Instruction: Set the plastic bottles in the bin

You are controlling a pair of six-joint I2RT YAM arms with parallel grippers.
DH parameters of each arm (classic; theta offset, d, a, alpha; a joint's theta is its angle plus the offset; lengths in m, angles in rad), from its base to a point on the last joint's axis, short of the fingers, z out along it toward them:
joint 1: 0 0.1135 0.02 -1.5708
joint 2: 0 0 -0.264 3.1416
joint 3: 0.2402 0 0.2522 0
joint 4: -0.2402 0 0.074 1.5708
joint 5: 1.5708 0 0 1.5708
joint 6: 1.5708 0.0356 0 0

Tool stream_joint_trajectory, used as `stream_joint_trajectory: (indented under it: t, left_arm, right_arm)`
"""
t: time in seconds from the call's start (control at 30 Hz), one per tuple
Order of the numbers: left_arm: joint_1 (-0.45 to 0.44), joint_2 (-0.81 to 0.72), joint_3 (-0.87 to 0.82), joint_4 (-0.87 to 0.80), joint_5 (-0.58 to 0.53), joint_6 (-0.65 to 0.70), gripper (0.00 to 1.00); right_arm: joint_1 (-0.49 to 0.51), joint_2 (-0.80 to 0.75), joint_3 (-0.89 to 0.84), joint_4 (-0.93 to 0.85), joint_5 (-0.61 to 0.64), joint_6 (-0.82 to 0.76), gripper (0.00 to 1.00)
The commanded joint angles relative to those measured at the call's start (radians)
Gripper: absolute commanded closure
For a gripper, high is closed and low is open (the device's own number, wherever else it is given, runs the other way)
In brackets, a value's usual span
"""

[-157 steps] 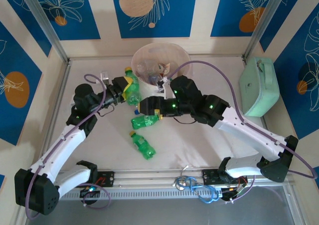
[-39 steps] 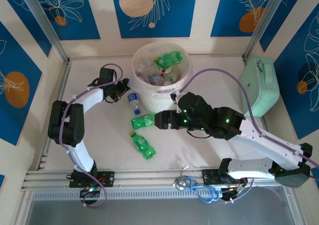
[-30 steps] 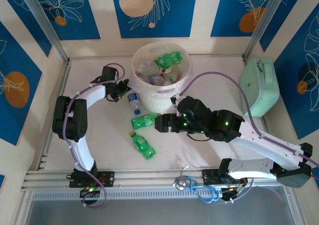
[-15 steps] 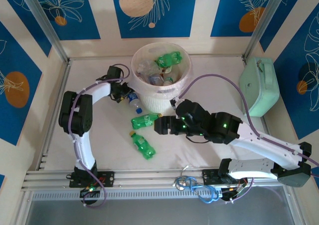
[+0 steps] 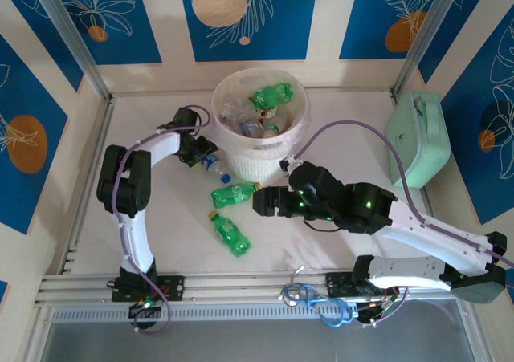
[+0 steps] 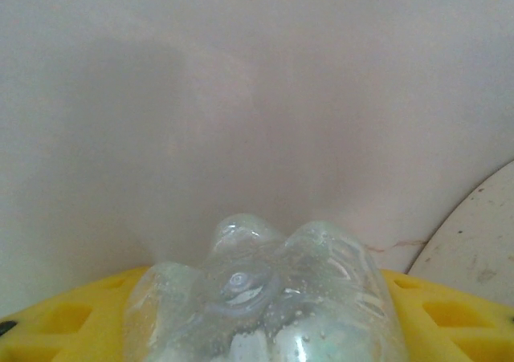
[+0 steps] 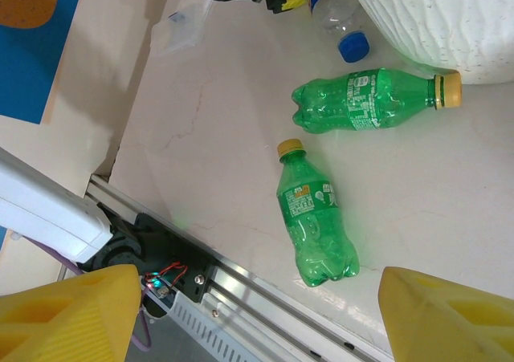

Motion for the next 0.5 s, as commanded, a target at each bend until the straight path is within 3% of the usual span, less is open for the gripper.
stream_joint_trajectory:
  t: [0.0, 0.23, 0.47]
  left_arm:
    - [0.009, -0.083, -0.049, -0.054, -0.064, 0.020, 0.44]
    - [0.065, -0.336, -0.209, -0.065, -0.080, 0.021, 0.44]
    - [0.095, -0.685, -0.305, -0.136, -0.085, 0.002, 0.42]
  right_arm:
    - [0.010, -0.015, 0.006, -0.016, 0.022, 0.009, 0.22]
    - [0.006, -0.046, 0.043, -0.043, 0.040, -0.016, 0.22]
    - [-0.043, -0.055, 0.065, -0.001, -0.063, -0.043, 0.22]
